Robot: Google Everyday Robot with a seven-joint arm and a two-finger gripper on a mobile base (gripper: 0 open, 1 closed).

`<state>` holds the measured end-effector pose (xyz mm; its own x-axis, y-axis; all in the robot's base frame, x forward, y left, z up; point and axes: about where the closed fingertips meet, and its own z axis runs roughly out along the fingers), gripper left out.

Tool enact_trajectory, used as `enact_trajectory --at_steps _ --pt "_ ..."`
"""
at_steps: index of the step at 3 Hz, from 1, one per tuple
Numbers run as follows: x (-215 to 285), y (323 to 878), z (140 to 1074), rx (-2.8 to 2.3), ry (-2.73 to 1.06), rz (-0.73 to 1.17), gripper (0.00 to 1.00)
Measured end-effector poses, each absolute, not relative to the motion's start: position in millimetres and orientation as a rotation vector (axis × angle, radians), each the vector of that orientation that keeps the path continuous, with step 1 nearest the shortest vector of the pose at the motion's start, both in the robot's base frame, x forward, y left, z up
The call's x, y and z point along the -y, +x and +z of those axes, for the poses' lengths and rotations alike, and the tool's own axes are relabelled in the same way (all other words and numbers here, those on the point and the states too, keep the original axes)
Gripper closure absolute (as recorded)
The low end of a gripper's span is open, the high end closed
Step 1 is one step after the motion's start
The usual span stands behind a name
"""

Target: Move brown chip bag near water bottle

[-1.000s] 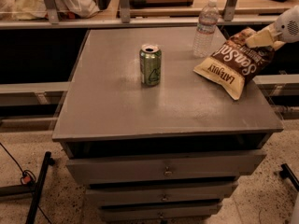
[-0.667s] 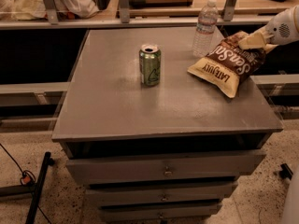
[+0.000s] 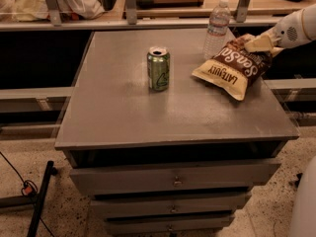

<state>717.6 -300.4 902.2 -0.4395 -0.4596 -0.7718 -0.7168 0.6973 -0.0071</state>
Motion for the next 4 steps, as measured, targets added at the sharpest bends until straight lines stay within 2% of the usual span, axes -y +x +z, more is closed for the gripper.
enact_trajectory --at_steps 3,4 --pt "295.5 717.8 909.1 -2.068 -0.902 0.445 0.12" --pt "303.3 712.6 925.8 -2.128 -0.927 0.341 0.0"
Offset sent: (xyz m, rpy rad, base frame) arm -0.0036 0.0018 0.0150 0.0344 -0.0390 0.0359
